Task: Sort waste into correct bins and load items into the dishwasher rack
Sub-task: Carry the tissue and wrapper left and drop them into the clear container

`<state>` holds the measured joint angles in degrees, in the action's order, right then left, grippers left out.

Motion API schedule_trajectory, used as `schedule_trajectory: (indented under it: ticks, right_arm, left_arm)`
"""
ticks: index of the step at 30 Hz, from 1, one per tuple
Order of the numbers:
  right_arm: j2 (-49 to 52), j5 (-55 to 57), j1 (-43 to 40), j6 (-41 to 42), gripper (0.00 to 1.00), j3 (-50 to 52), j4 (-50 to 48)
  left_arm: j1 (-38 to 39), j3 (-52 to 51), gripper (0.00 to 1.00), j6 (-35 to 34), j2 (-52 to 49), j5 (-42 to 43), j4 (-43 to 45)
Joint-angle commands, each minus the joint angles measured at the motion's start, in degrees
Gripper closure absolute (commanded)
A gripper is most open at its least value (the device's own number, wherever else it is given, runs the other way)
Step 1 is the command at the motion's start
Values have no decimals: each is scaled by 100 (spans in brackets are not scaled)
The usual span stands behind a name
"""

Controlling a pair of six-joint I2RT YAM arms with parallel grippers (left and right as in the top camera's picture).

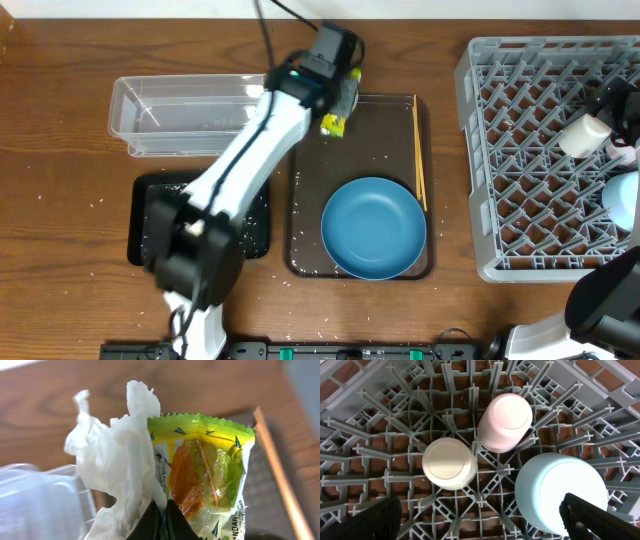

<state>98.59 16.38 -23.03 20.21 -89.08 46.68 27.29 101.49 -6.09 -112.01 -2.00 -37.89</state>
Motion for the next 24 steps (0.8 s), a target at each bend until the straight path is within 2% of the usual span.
schedule_trajectory:
  ticks: [1,6,11,13,22,23,24]
  right_arm:
    - [0,26,-26,76,1,35,7]
    - [0,26,-26,76,1,35,7]
    - [0,26,-26,76,1,35,7]
    - [0,26,-26,76,1,35,7]
    - [0,26,-26,76,1,35,7]
    - [0,26,-26,76,1,35,7]
    - [0,26,-26,76,1,35,7]
  left_arm:
    - [-264,22,94,-658,350,-317,-90]
    - [-981,22,94,-2061,573,-321,-157]
    - [-1888,13,94,-4065,466,-321,-599]
    - [-2186,-24,94,-4629,426,-319,-745]
    - [-2907,-415,94,-5890,409,-144,-839]
    - [-2927,-455,93,-5943,409,-146,-837]
    - [-2935,-479,88,-5998,409,-146,-837]
